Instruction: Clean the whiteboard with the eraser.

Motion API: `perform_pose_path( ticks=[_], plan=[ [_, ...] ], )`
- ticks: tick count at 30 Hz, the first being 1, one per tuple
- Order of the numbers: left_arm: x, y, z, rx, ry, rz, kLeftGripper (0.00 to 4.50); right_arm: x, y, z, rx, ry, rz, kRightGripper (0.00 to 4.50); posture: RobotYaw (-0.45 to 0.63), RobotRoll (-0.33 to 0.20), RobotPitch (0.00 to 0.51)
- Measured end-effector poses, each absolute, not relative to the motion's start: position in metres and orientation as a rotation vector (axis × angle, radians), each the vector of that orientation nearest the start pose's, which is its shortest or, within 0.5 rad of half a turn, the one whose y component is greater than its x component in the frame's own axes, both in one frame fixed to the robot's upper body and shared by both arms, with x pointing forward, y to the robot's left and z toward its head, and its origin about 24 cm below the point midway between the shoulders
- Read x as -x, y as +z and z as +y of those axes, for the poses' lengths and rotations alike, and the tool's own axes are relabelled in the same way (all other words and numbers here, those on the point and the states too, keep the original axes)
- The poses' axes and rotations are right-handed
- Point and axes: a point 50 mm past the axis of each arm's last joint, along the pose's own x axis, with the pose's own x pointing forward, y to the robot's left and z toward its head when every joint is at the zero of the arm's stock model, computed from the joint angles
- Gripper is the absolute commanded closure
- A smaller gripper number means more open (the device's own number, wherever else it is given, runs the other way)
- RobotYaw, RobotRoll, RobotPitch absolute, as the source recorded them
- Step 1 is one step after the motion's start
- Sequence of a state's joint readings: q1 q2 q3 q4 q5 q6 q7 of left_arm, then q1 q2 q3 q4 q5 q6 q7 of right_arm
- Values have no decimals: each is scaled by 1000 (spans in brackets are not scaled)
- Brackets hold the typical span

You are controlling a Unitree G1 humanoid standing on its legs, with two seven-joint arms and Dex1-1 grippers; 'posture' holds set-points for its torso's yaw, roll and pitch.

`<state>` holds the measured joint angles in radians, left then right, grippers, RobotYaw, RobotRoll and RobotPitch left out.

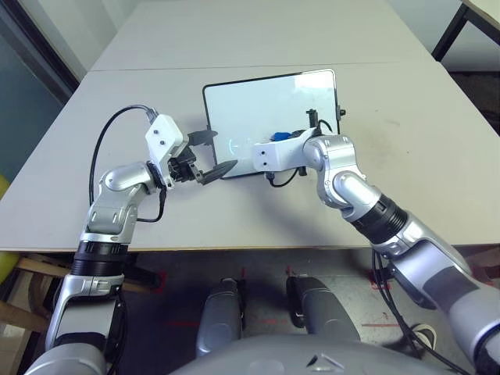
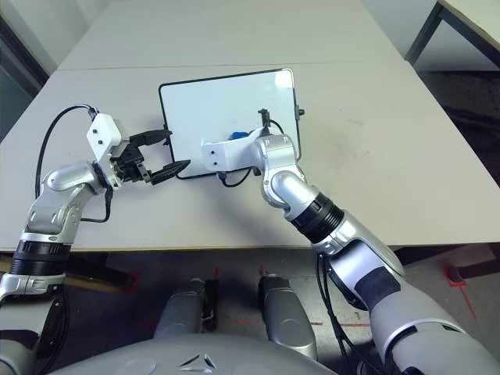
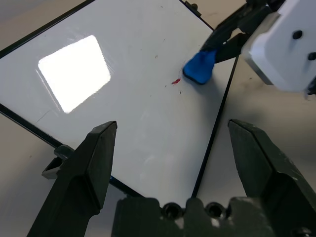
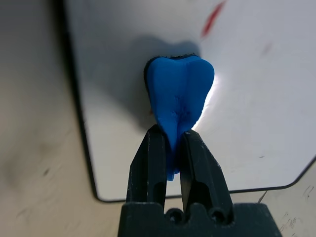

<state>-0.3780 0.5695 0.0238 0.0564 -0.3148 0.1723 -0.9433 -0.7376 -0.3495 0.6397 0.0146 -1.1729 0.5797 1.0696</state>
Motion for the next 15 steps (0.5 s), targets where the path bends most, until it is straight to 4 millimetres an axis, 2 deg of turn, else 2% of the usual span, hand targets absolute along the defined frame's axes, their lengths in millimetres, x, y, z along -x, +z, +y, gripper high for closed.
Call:
perform_pose_path(
  ticks=[3,8,15],
  plan=[
    [-297,142,199,-301,-929,-34,0,-319,143,-84,1690,604,399,4310,-140,0,114],
    [-297,142,198,-300,-932,-36,0,-320,142,-83,1684,595,394,4322,-142,0,113],
    [-298,143,197,-300,-934,-40,0,-329,151,-61,1624,557,293,4324,-133,0,109]
  ],
)
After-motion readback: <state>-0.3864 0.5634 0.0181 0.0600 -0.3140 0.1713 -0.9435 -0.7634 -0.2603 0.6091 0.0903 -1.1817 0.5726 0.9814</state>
